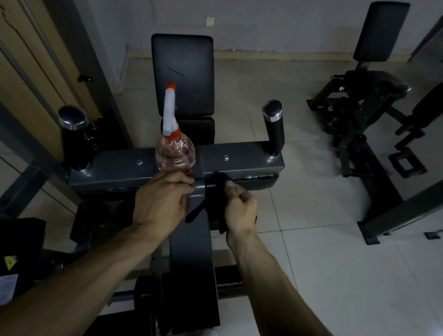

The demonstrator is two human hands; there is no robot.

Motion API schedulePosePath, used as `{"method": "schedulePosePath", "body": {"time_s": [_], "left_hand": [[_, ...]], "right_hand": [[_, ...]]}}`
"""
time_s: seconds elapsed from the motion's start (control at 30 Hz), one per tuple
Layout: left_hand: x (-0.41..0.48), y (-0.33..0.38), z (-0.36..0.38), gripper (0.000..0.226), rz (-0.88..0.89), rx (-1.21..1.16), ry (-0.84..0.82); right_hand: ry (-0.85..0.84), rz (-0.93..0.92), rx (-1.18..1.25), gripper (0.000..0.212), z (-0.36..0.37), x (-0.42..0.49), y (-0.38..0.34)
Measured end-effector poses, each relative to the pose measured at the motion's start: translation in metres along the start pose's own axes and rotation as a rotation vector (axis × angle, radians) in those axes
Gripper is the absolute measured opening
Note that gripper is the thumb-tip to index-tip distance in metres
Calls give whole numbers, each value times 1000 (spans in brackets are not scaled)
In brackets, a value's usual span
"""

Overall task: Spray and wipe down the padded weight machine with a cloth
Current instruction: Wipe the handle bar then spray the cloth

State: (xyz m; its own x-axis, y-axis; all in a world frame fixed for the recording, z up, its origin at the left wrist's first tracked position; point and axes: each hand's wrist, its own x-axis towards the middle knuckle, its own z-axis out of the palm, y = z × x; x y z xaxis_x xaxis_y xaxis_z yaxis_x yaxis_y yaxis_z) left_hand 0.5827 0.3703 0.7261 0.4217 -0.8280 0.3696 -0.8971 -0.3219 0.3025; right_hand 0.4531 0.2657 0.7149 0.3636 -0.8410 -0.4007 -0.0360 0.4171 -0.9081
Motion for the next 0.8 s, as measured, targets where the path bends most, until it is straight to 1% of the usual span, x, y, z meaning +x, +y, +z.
{"method": "schedulePosePath", "body": {"time_s": [0.07,0.13,0.17,0.27,0.37,0.43,0.5,0.53,0.57,0.6,0.63,0.7,0.77,0.8], "left_hand": [[-1,-1,0,27,-1,-3,1],[0,0,0,28,-1,-10,-5],[0,1,-1,27,1,-10,-2],[0,1,-2,27,-9,-15,-2],[-1,1,-1,28,3,-20,8],[0,1,-1,28,0,-25,8],[1,0,0,27,-5,-28,10],[1,0,1,27,-6,-25,12],[0,0,1,27,-3,-24,10],[-1,-1,1,28,6,-26,7],[-2,-2,1,28,15,-31,11],[0,-3,2,29,15,-31,4],[-1,-3,2,29,15,-20,4],[-1,-4,2,29,17,-13,12]], "right_hand": [[-16,-47,-32,44,-4,-7,6],[-10,-45,-36,49,-3,-4,4],[-2,-32,-22,47,-1,1,-1],[-7,16,12,32,4,7,-4],[-20,-76,-61,38,-6,0,6],[0,-82,-52,43,-3,5,2],[6,-55,-20,39,5,17,-3],[3,-82,-27,33,7,17,-2],[-4,-171,-57,25,8,16,5],[-20,-315,-119,15,6,13,17],[-42,-486,-218,15,2,9,27],[-72,-759,-467,23,-7,11,34],[-56,-933,-741,24,-8,24,25],[-57,-979,-854,25,-6,31,20]]}}
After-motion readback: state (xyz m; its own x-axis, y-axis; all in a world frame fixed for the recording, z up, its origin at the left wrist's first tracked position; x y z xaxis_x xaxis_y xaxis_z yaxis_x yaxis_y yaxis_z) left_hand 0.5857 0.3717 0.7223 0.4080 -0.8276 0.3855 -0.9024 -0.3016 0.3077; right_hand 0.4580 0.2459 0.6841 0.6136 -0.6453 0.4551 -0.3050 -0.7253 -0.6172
